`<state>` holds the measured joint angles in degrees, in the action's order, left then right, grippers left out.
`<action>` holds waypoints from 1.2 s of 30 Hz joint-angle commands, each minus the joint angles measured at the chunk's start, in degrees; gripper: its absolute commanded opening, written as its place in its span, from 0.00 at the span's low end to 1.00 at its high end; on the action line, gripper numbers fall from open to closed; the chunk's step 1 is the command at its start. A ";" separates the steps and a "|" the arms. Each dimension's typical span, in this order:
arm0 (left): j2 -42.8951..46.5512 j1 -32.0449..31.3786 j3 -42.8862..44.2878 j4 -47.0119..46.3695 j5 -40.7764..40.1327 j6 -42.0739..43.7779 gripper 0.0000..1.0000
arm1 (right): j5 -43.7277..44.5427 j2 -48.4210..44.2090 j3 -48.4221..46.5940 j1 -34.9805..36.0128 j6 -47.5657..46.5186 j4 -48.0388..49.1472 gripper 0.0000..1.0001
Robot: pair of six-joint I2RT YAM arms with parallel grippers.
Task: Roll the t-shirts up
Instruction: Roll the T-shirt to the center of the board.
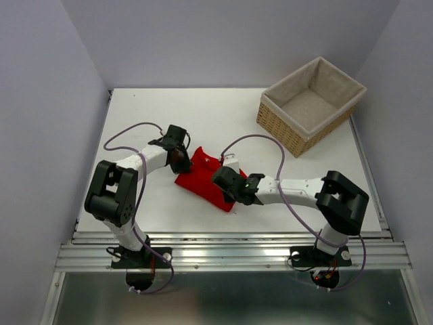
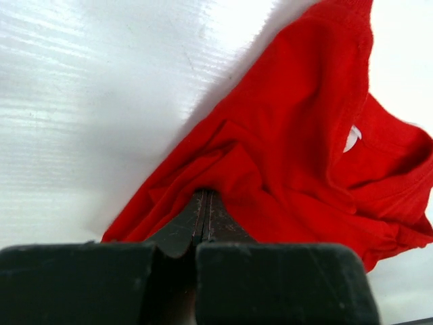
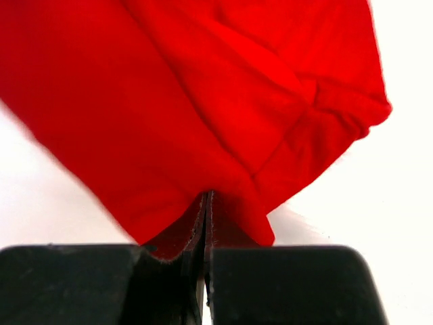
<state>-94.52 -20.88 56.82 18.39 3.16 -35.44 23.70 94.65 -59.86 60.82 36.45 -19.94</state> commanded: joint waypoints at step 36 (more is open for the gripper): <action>22.18 6.99 1.28 14.56 -3.42 1.77 0.50 | 15.92 1.40 -8.61 12.83 -22.29 -7.74 0.72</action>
<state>-76.09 -16.25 59.13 31.88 -0.23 -33.52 31.33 93.34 -66.39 70.35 19.57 -26.57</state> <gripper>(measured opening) 0.494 0.702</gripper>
